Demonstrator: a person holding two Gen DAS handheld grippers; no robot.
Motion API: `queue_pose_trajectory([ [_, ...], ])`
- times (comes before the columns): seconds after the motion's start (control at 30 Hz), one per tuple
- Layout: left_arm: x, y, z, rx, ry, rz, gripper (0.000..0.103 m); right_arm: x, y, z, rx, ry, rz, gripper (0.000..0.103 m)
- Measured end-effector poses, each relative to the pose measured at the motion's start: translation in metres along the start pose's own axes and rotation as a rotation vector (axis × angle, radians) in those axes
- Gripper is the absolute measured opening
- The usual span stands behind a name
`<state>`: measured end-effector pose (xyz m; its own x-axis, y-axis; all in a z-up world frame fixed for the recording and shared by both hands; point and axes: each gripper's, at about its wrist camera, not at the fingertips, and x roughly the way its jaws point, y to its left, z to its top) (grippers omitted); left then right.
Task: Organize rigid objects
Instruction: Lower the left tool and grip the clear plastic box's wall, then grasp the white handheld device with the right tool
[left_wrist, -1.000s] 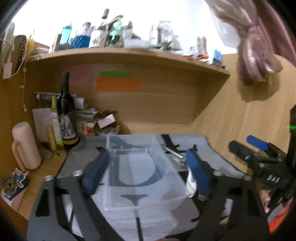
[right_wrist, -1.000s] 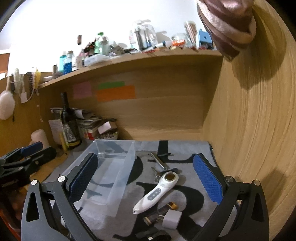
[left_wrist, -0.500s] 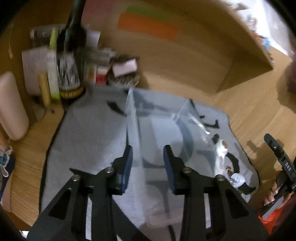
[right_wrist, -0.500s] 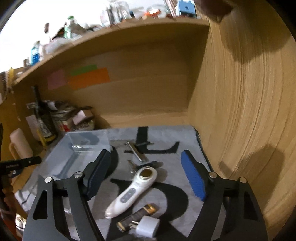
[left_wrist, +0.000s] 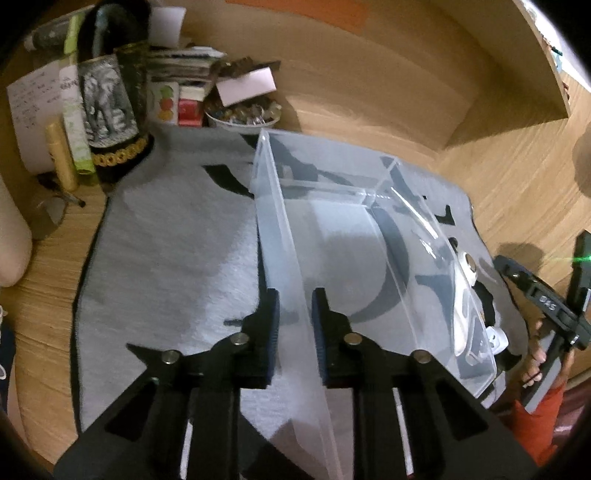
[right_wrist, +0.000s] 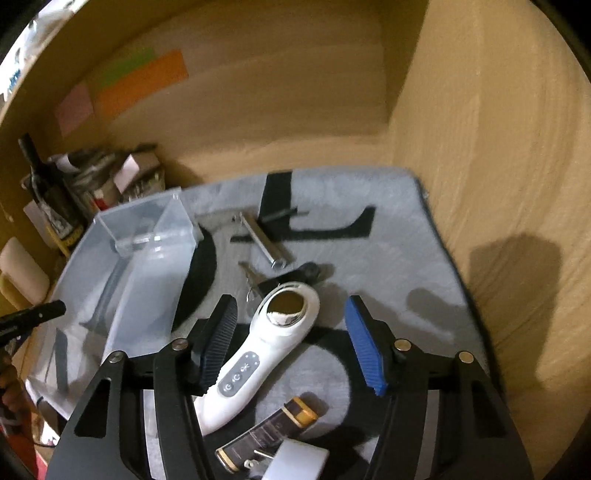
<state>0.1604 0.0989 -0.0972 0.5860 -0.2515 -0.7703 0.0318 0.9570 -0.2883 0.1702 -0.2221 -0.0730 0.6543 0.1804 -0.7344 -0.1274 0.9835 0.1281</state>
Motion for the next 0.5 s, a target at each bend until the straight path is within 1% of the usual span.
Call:
queue_pose_trajectory([
  [0.23, 0.004, -0.007, 0.0, 0.03, -0.001, 0.03, 0.013, 0.032, 0.005, 0.001, -0.014, 0.137, 0.009, 0.057],
  [0.5, 0.005, -0.01, -0.002, 0.059, -0.02, 0.053, 0.012, 0.058, 0.007, -0.001, -0.025, 0.247, -0.011, 0.057],
])
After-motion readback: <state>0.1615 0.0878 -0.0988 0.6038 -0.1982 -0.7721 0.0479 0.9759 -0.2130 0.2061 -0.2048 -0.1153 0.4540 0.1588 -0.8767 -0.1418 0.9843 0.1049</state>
